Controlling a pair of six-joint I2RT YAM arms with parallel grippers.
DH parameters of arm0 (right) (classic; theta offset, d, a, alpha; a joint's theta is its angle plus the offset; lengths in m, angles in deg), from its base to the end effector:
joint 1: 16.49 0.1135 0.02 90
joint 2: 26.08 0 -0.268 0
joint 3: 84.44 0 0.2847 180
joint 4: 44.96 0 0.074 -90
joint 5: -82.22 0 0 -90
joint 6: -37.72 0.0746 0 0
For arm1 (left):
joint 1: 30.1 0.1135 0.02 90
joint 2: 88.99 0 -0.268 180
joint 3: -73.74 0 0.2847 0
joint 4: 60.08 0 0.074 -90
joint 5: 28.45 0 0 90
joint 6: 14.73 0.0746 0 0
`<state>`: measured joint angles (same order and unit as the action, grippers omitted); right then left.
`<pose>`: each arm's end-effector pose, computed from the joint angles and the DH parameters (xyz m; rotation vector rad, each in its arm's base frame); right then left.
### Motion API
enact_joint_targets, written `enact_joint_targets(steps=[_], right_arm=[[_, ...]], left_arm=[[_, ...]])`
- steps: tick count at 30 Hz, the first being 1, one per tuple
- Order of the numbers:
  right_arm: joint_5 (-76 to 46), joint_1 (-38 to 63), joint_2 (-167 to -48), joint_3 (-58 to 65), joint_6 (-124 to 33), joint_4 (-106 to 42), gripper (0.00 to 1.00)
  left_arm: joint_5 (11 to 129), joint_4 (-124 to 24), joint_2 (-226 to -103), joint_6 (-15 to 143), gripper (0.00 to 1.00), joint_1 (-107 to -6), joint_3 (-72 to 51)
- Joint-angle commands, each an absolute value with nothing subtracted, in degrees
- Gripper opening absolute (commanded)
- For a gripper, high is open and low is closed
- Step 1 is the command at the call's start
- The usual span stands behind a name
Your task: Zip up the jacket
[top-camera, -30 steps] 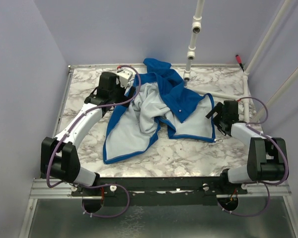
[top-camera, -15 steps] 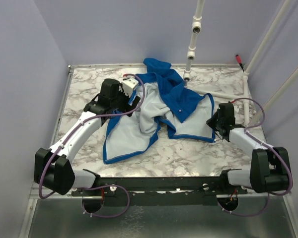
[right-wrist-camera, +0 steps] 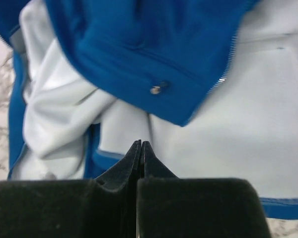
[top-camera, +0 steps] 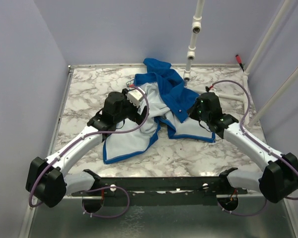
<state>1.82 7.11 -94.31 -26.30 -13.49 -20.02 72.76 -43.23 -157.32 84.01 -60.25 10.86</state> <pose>0.2998 0.1174 0.2278 0.3867 2.1718 0.4355 0.2873 -0.1836 0.2797 0.7794 1.8176 -0.4362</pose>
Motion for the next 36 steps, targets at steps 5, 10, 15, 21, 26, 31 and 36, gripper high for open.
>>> enact_joint_targets(steps=[5, 10, 15, 21, 26, 31, 36], right_arm=[[12.0, 6.45, -100.64, -17.61, -17.77, -13.47, 0.51], [11.83, -2.76, -105.14, -18.18, -18.99, -18.69, 0.78], [13.23, -6.26, -111.67, -21.62, -23.9, -29.79, 0.86], [-5.42, -17.6, -118.06, -23.88, -24.53, -37.45, 0.86], [-13.91, -19.3, -121.07, -25.97, -23.5, -40.7, 0.84], [-19.48, -19.3, -122.84, -28.01, -22.02, -43.25, 0.81], [-26.45, -19.26, -121.98, -30.68, -17.87, -46.19, 0.6]], left_arm=[[70.21, -52.61, -153.38, 82.04, 0.99, -65.94, 16.73], [69.58, -52.84, -151.44, 82.23, 0.99, -65.94, 17.44], [69.9, -51.43, -148.49, 80.14, 0.99, -65.96, 19.36], [67.67, -51.09, -145.88, 79.84, 0.99, -66.02, 21.35], [66.95, -50.77, -145.92, 79.41, 0.99, -66.05, 20.59], [66.9, -50.82, -146.24, 78.06, 0.99, -66.03, 20.09], [64.79, -51.33, -146.29, 76.89, 0.99, -66.04, 19.3]])
